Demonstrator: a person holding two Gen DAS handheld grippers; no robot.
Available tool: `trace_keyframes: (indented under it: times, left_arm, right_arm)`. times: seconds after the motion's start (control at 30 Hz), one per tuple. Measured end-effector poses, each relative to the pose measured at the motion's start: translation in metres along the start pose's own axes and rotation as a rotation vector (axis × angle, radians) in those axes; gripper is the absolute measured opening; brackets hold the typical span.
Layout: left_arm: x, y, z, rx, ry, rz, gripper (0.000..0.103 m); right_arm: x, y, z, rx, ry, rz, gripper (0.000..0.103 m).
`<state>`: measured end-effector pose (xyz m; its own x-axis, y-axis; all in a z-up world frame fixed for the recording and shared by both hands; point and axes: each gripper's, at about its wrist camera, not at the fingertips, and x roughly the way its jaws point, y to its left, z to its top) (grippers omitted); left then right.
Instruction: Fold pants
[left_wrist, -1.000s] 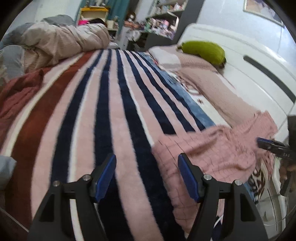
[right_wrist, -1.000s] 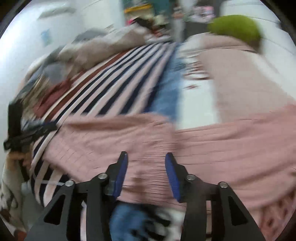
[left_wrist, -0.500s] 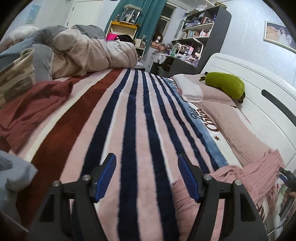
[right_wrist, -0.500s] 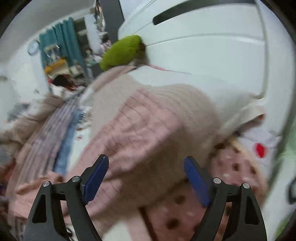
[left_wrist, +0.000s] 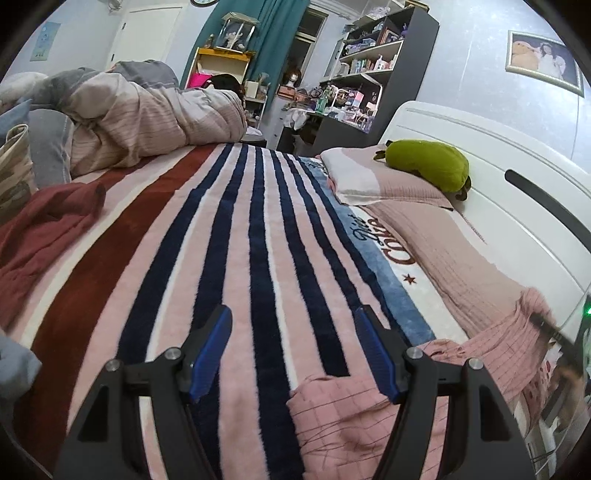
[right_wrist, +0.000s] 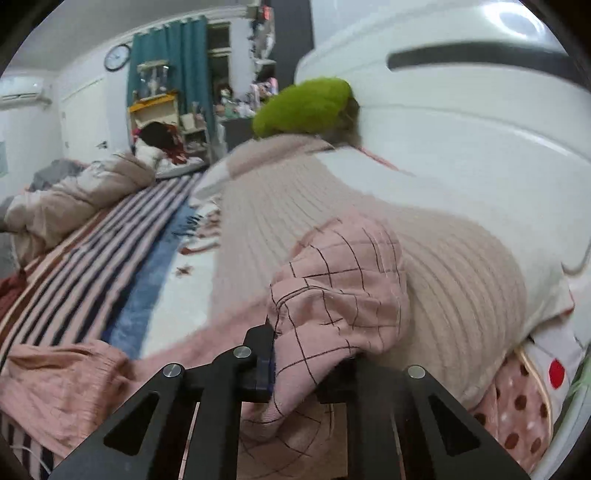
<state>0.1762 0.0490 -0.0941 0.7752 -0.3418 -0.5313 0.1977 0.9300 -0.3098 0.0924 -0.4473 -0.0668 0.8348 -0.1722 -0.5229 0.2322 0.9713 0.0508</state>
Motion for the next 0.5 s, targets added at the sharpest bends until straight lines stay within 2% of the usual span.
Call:
trace_keyframes:
  times: [0.17,0.27,0.5]
  left_arm:
    - [-0.006,0.011,0.000,-0.031,0.007,-0.009,0.065]
    - [-0.015,0.014,0.002,-0.029,-0.007,-0.014,0.065]
    - [-0.033,0.018,0.004,-0.018,-0.026,-0.042,0.065]
  right_arm:
    - [-0.021,0.053,0.025,-0.065,-0.042,0.131,0.008]
    - [-0.028,0.101,0.039,-0.128,-0.045,0.225,0.008]
    - [-0.030,0.210,0.042,-0.240,-0.011,0.420,0.008]
